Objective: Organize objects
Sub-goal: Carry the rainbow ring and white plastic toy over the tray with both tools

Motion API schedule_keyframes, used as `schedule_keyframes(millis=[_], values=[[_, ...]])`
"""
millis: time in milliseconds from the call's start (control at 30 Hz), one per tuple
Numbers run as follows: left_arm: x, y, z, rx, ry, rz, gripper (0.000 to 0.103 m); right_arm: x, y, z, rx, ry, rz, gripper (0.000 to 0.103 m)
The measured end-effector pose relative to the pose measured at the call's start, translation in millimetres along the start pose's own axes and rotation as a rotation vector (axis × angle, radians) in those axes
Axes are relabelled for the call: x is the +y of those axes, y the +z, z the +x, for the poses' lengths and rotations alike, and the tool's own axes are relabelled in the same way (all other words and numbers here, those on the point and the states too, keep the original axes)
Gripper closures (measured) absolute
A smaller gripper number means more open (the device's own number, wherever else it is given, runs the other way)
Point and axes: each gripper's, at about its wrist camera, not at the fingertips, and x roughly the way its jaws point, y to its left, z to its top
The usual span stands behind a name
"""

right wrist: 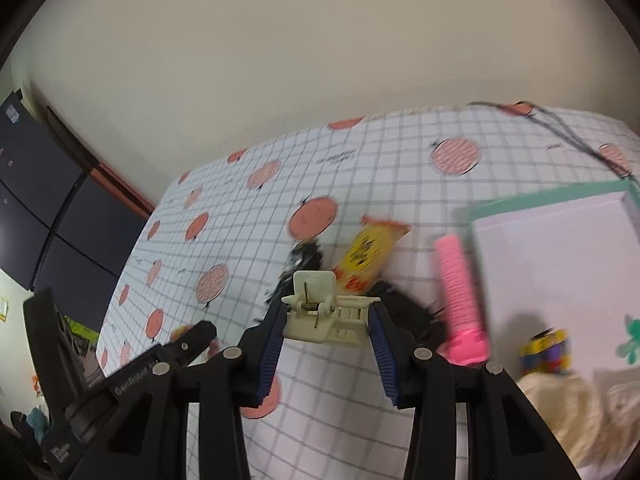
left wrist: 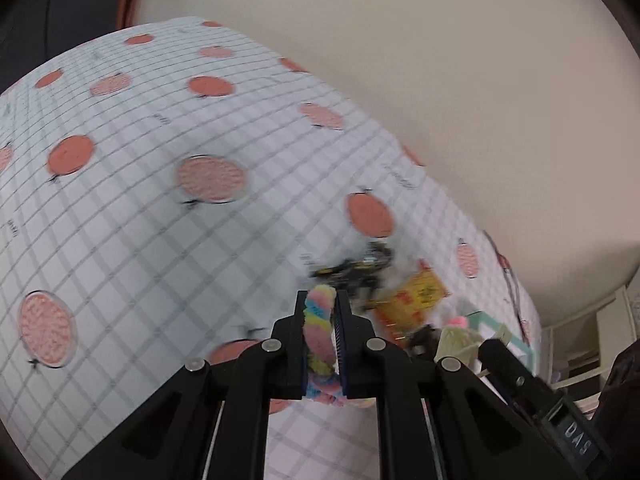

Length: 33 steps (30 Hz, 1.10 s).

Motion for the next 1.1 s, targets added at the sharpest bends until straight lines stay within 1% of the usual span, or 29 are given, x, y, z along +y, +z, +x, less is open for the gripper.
schedule_keyframes(millis=[100, 167, 233, 333, 400, 433, 567, 700, 800, 933, 1000, 1100], values=[[-30, 6, 10, 0.000, -0.039, 0.012, 0.092, -21, 14, -17, -0.030, -0.005, 0.022, 0.058], [-56, 5, 14, 0.005, -0.076, 0.038, 0.092, -36, 21, -32, -0.050, -0.035, 0.024, 0.058], [-83, -1, 10, -0.001, -0.109, 0.090, 0.092, -55, 26, -51, -0.078, -0.106, 0.029, 0.058], [-113, -12, 3, -0.011, -0.154, 0.158, 0.092, -83, 28, -73, -0.113, -0.109, 0.093, 0.058], [-130, -20, 0, -0.007, -0.176, 0.198, 0.092, -99, 25, -82, -0.120, -0.148, 0.113, 0.058], [-136, -22, 1, -0.002, -0.184, 0.211, 0.092, -108, 24, -86, -0.120, -0.161, 0.128, 0.058], [-160, -32, 11, 0.027, -0.221, 0.245, 0.092, -139, 26, -95, -0.130, -0.142, 0.207, 0.058], [-186, -47, 34, 0.069, -0.235, 0.290, 0.092, -159, 23, -93, -0.127, -0.182, 0.223, 0.058], [-200, -57, 56, 0.102, -0.230, 0.330, 0.092, -172, 20, -89, -0.118, -0.204, 0.233, 0.058], [-212, -71, 76, 0.149, -0.242, 0.350, 0.092, -189, 15, -84, -0.104, -0.240, 0.252, 0.058], [-215, -77, 85, 0.160, -0.240, 0.366, 0.092, -197, 13, -82, -0.097, -0.257, 0.268, 0.058], [-212, -81, 95, 0.175, -0.255, 0.363, 0.092, -206, 9, -77, -0.083, -0.271, 0.286, 0.058]])
